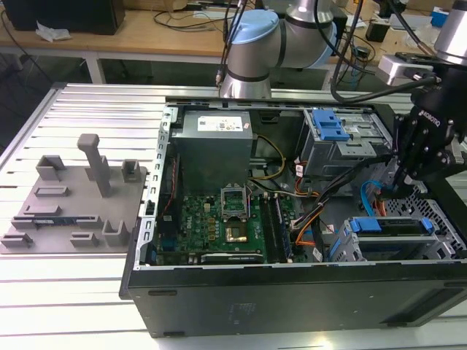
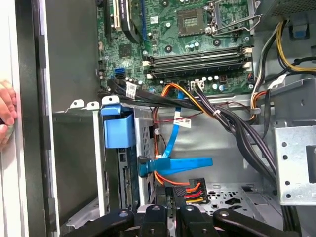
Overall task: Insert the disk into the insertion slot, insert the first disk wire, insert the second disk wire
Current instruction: 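Insert the first disk wire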
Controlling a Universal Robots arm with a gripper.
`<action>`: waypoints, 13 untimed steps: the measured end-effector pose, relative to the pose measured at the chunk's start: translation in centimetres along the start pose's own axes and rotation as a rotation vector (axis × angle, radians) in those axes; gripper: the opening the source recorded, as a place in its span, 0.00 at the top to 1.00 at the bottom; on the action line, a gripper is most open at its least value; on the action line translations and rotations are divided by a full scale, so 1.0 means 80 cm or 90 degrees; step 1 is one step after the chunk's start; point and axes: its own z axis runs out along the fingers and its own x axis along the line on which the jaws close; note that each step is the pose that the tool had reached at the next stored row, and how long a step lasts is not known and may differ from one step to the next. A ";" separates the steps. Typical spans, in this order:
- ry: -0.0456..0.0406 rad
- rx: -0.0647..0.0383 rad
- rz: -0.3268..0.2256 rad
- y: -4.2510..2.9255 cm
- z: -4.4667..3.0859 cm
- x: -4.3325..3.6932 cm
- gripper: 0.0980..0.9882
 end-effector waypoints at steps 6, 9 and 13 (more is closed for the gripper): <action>-0.0047 0.001 -0.001 -0.0013 0.0030 0.016 0.92; -0.0125 0.001 -0.002 -0.0019 0.0043 0.023 0.92; -0.0138 0.000 -0.002 -0.0019 0.0043 0.024 0.92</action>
